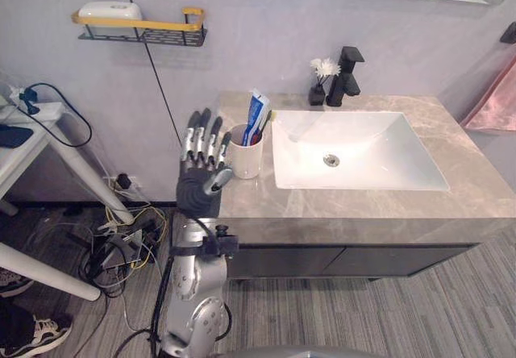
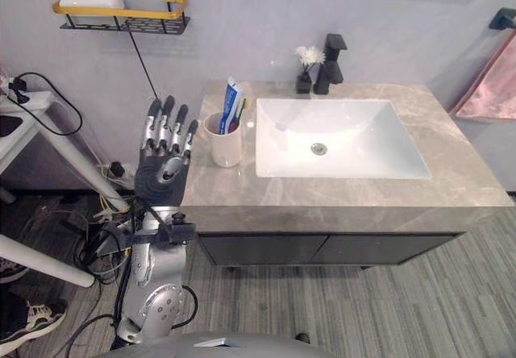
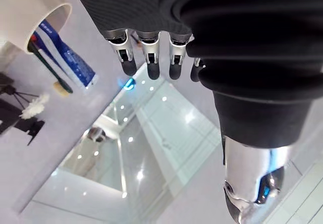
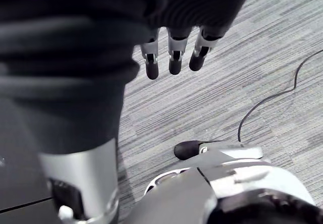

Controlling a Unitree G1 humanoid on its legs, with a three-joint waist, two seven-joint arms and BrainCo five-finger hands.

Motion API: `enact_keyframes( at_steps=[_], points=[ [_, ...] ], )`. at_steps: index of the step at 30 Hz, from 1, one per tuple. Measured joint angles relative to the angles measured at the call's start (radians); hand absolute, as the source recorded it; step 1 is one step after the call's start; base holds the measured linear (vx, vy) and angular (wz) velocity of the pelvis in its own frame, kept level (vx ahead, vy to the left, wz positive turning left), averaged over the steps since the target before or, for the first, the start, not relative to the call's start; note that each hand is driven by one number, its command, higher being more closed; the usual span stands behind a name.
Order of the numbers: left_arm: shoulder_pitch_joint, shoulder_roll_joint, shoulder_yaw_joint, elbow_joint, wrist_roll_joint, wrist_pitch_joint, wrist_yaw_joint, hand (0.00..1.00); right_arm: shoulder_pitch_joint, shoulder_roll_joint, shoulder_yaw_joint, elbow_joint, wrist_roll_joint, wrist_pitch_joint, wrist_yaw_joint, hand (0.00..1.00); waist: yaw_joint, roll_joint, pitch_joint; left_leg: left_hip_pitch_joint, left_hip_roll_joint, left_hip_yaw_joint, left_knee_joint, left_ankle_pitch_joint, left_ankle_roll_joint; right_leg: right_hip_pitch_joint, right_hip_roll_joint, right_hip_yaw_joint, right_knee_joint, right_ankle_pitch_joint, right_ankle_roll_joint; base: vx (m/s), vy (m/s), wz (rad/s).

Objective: Organize washtable

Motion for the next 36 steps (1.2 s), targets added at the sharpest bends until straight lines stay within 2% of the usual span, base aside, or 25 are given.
enact_keyframes(
  at_steps=[8,16,20,25,31,36],
  points=[
    [-0.064,0.074,-0.085,0.163,-0.001,0.050,-0.025,1.00,-0.022,-0.026,0.055,-0.001,-0.009,0.002,-0.001,0.00,-0.007,0.005,-0.003,0.005,0.002,0.018,0.006,-0.003,0.002,-0.002,0.002,0.013,0.000,0.007,-0.003,-0.01,0.002,-0.05],
    [-0.071,0.107,-0.090,0.297,0.011,0.079,-0.027,1.00,-0.033,-0.033,0.090,-0.003,-0.038,0.002,0.001,0.00,-0.014,0.004,-0.005,0.020,0.000,0.028,-0.015,-0.001,0.002,-0.004,0.002,0.020,-0.006,0.008,-0.003,0.00,0.002,-0.05],
    [-0.079,0.112,-0.087,0.348,0.040,0.099,-0.024,1.00,-0.041,-0.033,0.104,-0.006,-0.040,0.003,0.004,0.00,-0.029,0.000,-0.008,0.023,0.000,0.028,-0.021,0.001,0.002,-0.004,0.002,0.021,-0.007,0.008,-0.003,0.01,0.000,0.00],
    [-0.119,0.116,-0.062,0.419,0.100,0.110,-0.016,1.00,-0.046,-0.033,0.107,-0.009,-0.047,0.004,0.008,0.00,-0.037,-0.002,-0.007,0.042,0.000,0.041,-0.041,0.003,0.004,-0.002,0.002,0.028,-0.008,0.009,-0.003,0.02,0.005,-0.07],
    [-0.152,0.120,0.027,0.477,0.157,0.114,0.019,1.00,-0.058,-0.033,0.109,-0.010,-0.048,0.011,0.021,0.00,-0.060,-0.009,-0.003,0.051,0.000,0.054,-0.047,0.003,0.004,-0.002,0.003,0.037,-0.009,0.009,-0.002,0.01,0.003,-0.06],
    [-0.158,0.129,0.084,0.492,0.188,0.124,0.047,1.00,-0.061,-0.030,0.111,-0.010,-0.049,0.011,0.029,0.00,-0.063,-0.018,0.003,0.058,0.000,0.073,-0.051,0.003,0.004,-0.007,0.003,0.058,-0.009,0.013,0.003,0.00,0.006,-0.11]
  ],
)
